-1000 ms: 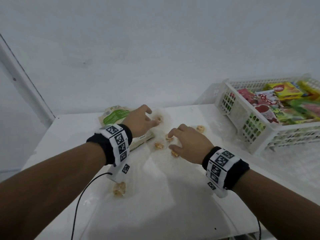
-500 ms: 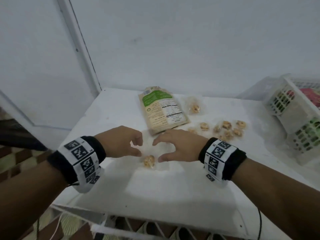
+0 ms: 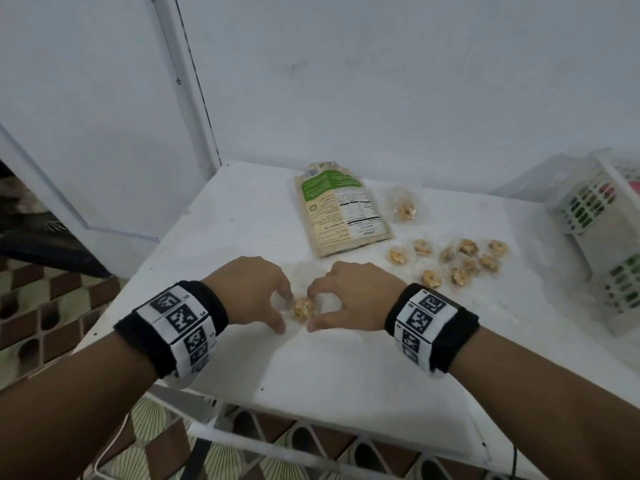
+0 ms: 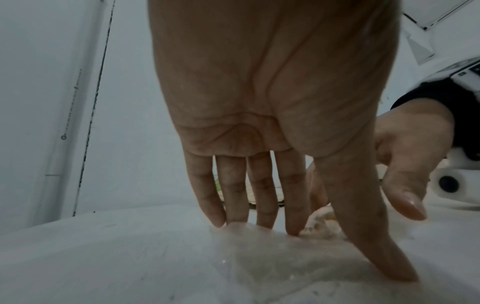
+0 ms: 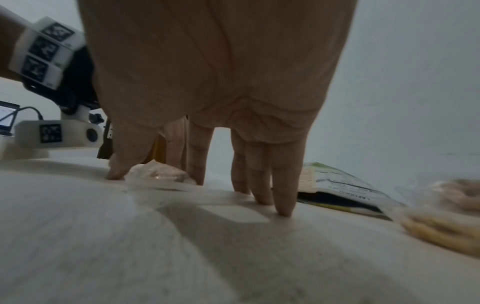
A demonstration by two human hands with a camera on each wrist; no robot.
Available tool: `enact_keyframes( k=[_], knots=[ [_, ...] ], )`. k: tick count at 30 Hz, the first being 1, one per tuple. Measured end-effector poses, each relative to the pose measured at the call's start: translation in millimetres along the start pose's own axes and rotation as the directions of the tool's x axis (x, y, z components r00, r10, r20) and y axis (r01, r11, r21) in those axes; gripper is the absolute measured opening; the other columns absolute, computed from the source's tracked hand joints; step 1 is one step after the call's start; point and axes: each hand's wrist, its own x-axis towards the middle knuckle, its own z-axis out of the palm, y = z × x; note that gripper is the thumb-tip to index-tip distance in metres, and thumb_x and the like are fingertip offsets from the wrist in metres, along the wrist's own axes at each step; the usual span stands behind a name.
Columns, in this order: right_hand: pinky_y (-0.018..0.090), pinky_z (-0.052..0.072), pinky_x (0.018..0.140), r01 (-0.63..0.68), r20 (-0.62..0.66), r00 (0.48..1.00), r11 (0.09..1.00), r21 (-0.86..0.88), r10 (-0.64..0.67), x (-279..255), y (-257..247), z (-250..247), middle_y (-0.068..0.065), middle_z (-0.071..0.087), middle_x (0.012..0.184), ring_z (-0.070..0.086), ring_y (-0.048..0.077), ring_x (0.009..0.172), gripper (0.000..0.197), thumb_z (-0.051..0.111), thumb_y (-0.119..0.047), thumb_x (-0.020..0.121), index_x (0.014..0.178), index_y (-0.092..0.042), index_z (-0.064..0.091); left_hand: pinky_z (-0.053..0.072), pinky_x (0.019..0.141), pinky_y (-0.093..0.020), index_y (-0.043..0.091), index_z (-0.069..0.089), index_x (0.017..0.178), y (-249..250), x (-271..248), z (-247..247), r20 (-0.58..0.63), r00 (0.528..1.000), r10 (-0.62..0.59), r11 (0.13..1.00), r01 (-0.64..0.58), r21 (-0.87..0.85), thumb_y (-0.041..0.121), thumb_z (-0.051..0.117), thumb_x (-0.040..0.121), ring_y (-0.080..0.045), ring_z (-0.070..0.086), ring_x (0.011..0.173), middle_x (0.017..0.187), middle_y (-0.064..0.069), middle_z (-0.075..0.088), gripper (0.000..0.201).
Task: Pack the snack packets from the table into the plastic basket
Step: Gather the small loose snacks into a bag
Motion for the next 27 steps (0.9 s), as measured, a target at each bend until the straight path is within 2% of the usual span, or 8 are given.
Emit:
enact_keyframes(
  k=[6,8,10,11,13,16,21,27],
  knots=[
    [0.037,0.044,0.079,-0.044,-0.016,0.999,0.999,-0.007,0.044,1.9,-12.5,1.6,0.001,0.051,0.099,0.059,0.026,0.096,0.053,0.049,-0.077,0.087,0.121,-0.038,0.057,0.042,0.094,-0.026,0.042,0.071,0.117,-2.1,0.3,-1.7,-0.023,1.000,0.012,1.000,-0.013,-0.028,0.061,0.080,0.073,-0.008,0.057,0.108,0.123,0.019,0.066,0.049],
    [0.042,0.044,0.091,-0.038,-0.024,0.999,0.998,-0.047,0.037,1.7,-17.2,-0.3,0.000,0.054,0.103,0.059,0.026,0.103,0.046,0.047,-0.071,0.092,0.121,-0.037,0.058,0.043,0.095,-0.027,0.040,0.071,0.119,-3.4,0.3,0.5,-0.023,1.000,0.016,0.999,-0.016,-0.028,0.061,0.078,0.075,-0.010,0.058,0.109,0.124,0.018,0.066,0.049],
    [0.055,0.028,0.113,-0.006,-0.048,0.999,0.991,-0.133,-0.001,1.4,-19.5,-0.9,-0.001,0.058,0.115,0.055,0.022,0.116,0.041,0.046,-0.066,0.094,0.120,-0.038,0.060,0.044,0.096,-0.029,0.039,0.071,0.119,-4.9,-0.3,3.0,-0.023,1.000,0.019,1.000,-0.020,-0.020,0.061,0.076,0.077,-0.012,0.058,0.109,0.124,0.016,0.067,0.047],
    [0.057,0.018,0.118,0.005,-0.075,0.997,0.985,-0.171,-0.018,0.9,-19.6,-1.2,-0.002,0.058,0.120,0.052,0.021,0.121,0.039,0.047,-0.064,0.094,0.119,-0.038,0.061,0.045,0.096,-0.030,0.038,0.071,0.117,-6.5,0.0,3.9,-0.025,1.000,0.018,1.000,-0.019,-0.023,0.060,0.075,0.079,-0.012,0.059,0.108,0.123,0.015,0.068,0.045],
    [0.056,0.013,0.120,0.002,-0.139,0.990,0.979,-0.204,-0.031,-0.1,-17.8,-2.4,-0.004,0.056,0.122,0.048,0.022,0.122,0.039,0.049,-0.062,0.094,0.115,-0.034,0.064,0.046,0.097,-0.031,0.037,0.073,0.108,-9.6,0.1,4.0,-0.038,0.999,0.022,0.999,-0.024,-0.045,0.058,0.073,0.083,-0.012,0.061,0.107,0.122,0.014,0.069,0.033],
    [0.049,0.027,0.115,-0.026,-0.195,0.981,0.987,-0.157,-0.006,-2.1,-12.9,-7.5,-0.004,0.057,0.114,0.051,0.020,0.109,0.039,0.050,-0.059,0.092,0.108,-0.027,0.064,0.049,0.094,-0.031,0.035,0.073,0.095,-11.5,0.6,1.6,-0.049,0.997,0.054,0.997,-0.057,-0.044,0.047,0.066,0.090,-0.010,0.064,0.101,0.119,0.015,0.071,0.014],
    [0.039,0.048,0.082,-0.004,-0.315,0.949,1.000,-0.013,-0.001,-11.0,-7.9,-19.8,-0.006,0.061,0.096,0.056,0.019,0.083,0.029,0.059,-0.048,0.091,0.104,-0.024,0.051,0.043,0.069,-0.026,0.035,0.057,0.075,-13.8,3.1,1.6,-0.074,0.996,0.051,0.997,-0.055,-0.053,0.043,0.067,0.084,-0.009,0.056,0.077,0.082,0.013,0.063,0.016],
    [0.039,0.052,0.075,-0.006,-0.337,0.941,0.999,0.054,0.024,-20.2,-5.4,-16.2,-0.010,0.062,0.100,0.059,0.017,0.086,0.030,0.060,-0.047,0.092,0.110,-0.026,0.048,0.031,0.062,-0.018,0.035,0.063,0.095,-16.6,2.1,1.4,-0.061,0.989,0.132,0.990,-0.135,-0.040,0.050,0.074,0.084,0.000,0.048,0.073,0.074,0.020,0.053,0.022]
  ],
)
